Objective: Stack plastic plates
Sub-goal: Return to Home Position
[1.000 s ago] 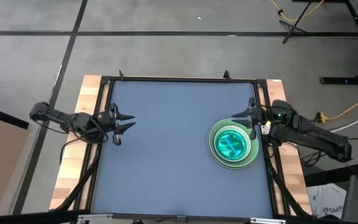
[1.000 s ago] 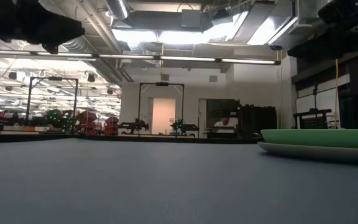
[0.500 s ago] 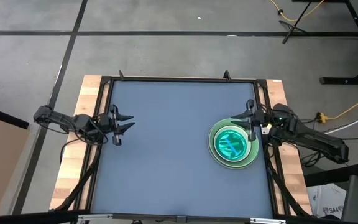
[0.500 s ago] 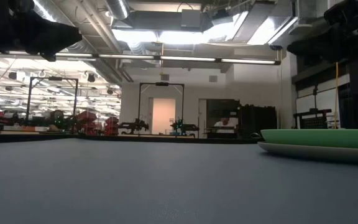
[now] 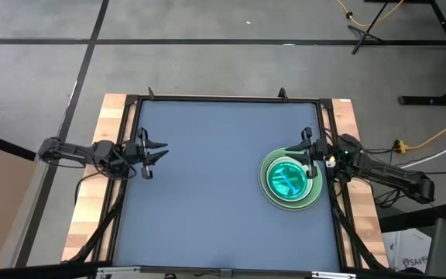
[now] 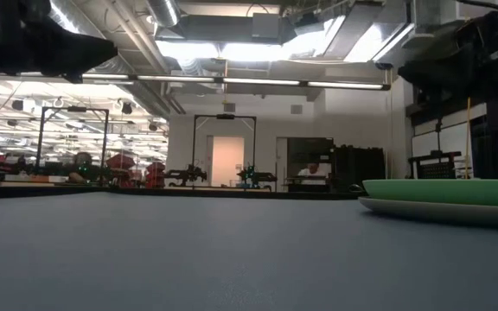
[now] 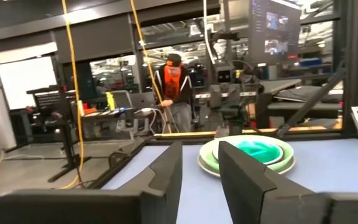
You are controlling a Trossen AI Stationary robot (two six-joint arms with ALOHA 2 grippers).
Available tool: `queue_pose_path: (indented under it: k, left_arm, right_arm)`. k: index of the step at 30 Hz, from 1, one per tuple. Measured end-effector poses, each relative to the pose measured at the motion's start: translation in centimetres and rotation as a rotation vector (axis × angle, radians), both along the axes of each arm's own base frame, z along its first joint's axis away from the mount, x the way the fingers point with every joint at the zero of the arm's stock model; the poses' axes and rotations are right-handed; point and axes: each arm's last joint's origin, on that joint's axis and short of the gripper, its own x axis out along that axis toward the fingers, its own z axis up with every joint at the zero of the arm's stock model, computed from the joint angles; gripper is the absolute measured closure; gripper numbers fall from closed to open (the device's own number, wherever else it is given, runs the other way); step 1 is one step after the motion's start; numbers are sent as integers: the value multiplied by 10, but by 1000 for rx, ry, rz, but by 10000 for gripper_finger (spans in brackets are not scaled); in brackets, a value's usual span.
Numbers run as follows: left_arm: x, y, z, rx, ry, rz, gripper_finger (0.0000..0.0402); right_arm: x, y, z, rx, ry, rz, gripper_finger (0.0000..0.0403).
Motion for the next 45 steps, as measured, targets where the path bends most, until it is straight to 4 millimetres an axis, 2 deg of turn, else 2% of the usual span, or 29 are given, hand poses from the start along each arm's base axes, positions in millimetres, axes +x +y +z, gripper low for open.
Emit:
queue_pose_path:
  k: [12,24,28,33,45]
  left_arm:
    - [1,9,-5,-34,42,37,332]
    - [2,11,-8,-71,66,50,335]
    - [2,11,-8,-72,66,50,335]
    - [2,11,-9,-71,69,50,335]
    - [2,11,-9,-69,70,51,335]
  right_arm:
    - [0,0,-1,69,15,10,329]
    - [6,3,-4,130,44,-60,329]
    - [11,14,-8,73,83,-18,329]
    - [13,22,-8,11,80,-46,329]
    - [6,26,-1,-35,3,-8,329]
